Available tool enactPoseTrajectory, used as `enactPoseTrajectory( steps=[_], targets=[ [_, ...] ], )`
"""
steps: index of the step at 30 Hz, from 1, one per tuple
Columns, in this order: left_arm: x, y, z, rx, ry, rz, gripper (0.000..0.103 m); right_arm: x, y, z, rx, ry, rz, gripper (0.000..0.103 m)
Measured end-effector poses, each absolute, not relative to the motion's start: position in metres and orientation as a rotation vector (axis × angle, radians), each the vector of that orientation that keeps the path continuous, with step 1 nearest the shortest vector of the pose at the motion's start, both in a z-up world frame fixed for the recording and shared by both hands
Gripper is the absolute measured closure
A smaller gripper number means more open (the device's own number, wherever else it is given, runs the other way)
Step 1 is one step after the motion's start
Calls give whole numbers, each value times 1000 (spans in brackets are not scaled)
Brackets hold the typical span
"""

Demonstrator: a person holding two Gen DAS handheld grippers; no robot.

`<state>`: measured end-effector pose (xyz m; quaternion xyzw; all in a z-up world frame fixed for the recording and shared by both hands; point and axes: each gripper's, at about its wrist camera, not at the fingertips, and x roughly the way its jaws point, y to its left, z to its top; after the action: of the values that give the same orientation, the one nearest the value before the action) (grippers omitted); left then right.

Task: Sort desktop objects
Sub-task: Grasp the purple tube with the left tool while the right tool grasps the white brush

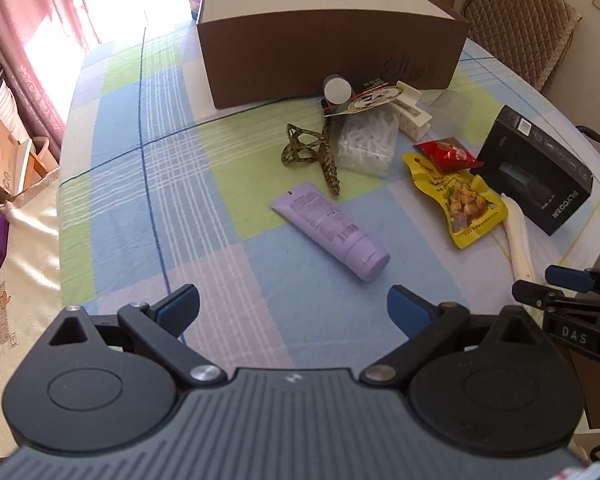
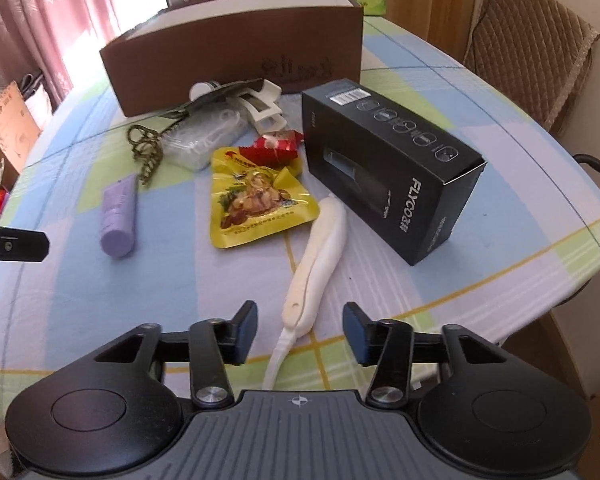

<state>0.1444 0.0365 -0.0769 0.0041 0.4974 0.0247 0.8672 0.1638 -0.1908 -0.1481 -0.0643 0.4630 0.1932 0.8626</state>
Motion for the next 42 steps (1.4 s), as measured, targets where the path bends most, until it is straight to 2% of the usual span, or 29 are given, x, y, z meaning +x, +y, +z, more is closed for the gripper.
enactPoseTrajectory(
  steps=[5, 7, 8, 18, 20, 30, 32, 34, 42],
  targets=[
    [155, 36, -84, 8, 1055, 49, 4, 173, -193, -155, -156, 969, 404, 70],
    [159, 35, -86, 8, 1055, 45, 4, 176, -195, -154, -176, 973, 414, 83],
    [162, 34, -87, 7, 1055, 41, 4, 177, -196, -154, -182, 977, 418, 86],
    [195, 16, -104, 13, 1051, 0, 7, 189, -219, -150, -153, 1007, 419, 86],
    [202, 12, -110, 24, 1058, 2, 11, 190, -223, -150, -142, 1007, 425, 86],
    [221, 22, -133, 8, 1095, 44, 45, 194, -226, -148, -148, 990, 480, 83],
    [220, 26, -132, -7, 1089, 37, 54, 195, -224, -149, -162, 986, 477, 80],
    [217, 25, -131, 8, 1079, 27, 72, 198, -223, -150, -163, 984, 471, 73],
    [191, 36, -128, 7, 1101, 26, 75, 194, -211, -154, -261, 947, 479, 71]
  ],
)
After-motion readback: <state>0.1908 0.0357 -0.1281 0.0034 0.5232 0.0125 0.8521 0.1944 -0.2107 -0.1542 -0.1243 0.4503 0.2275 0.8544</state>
